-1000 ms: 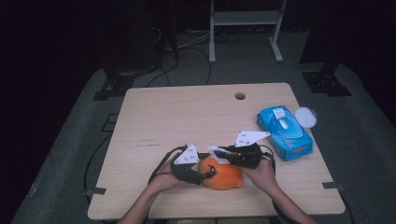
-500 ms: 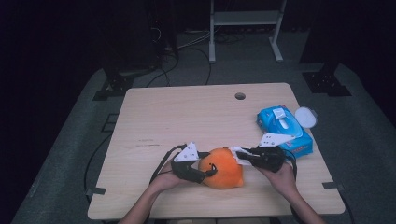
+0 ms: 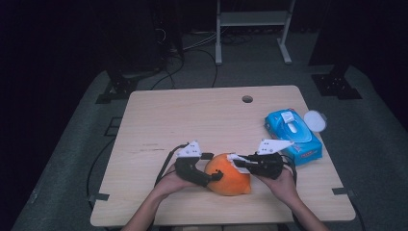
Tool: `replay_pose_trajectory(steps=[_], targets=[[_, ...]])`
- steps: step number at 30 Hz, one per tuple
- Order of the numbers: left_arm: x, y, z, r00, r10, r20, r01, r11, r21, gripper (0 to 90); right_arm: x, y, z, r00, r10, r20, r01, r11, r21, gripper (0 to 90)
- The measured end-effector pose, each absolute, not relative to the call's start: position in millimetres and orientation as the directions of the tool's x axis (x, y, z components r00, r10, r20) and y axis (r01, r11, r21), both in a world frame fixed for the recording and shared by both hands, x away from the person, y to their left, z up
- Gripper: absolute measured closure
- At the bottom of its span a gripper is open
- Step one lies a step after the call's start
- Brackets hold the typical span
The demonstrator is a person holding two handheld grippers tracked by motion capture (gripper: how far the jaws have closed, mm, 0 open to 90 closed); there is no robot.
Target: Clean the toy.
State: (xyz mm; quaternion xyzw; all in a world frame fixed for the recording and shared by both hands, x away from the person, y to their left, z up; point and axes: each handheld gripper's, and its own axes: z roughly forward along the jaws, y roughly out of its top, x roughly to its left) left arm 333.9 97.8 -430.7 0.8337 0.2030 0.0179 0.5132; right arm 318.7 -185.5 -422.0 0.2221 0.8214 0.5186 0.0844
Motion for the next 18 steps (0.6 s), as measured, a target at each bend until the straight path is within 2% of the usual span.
replay_pose_trajectory(steps=[2, 4, 5, 11, 16, 18], targets=[[336.8, 98.3, -435.7, 0.907, 0.353, -0.228, 0.361, -0.378, 0.852, 15.8, 315.3, -187.1, -422.6, -0.888, 0.452, 0.082, 0.271, 0.372, 0.888, 79.2], [335.8, 97.8, -437.3, 0.912, 0.34, -0.227, 0.355, -0.381, 0.854, 21.9, 314.4, -187.9, -422.1, -0.888, 0.452, 0.084, 0.273, 0.373, 0.887, 79.2], [331.7, 95.8, -436.1, 0.925, 0.334, -0.18, 0.313, -0.405, 0.859, 23.5, 313.9, -187.9, -419.3, -0.887, 0.453, 0.089, 0.28, 0.375, 0.883, 79.2], [319.8, 89.1, -431.0, 0.954, 0.296, -0.047, 0.186, -0.462, 0.867, 29.5, 314.8, -163.0, -406.8, -0.915, 0.399, 0.067, 0.234, 0.385, 0.893, 79.2], [315.4, 88.7, -430.9, 0.961, 0.277, 0.003, 0.139, -0.491, 0.86, 30.2, 316.0, -143.4, -402.2, -0.928, 0.372, 0.02, 0.184, 0.411, 0.893, 79.4], [315.1, 89.1, -432.2, 0.961, 0.276, 0.01, 0.135, -0.501, 0.855, 30.2, 318.7, -148.7, -404.7, -0.92, 0.39, 0.031, 0.202, 0.405, 0.892, 79.4]])
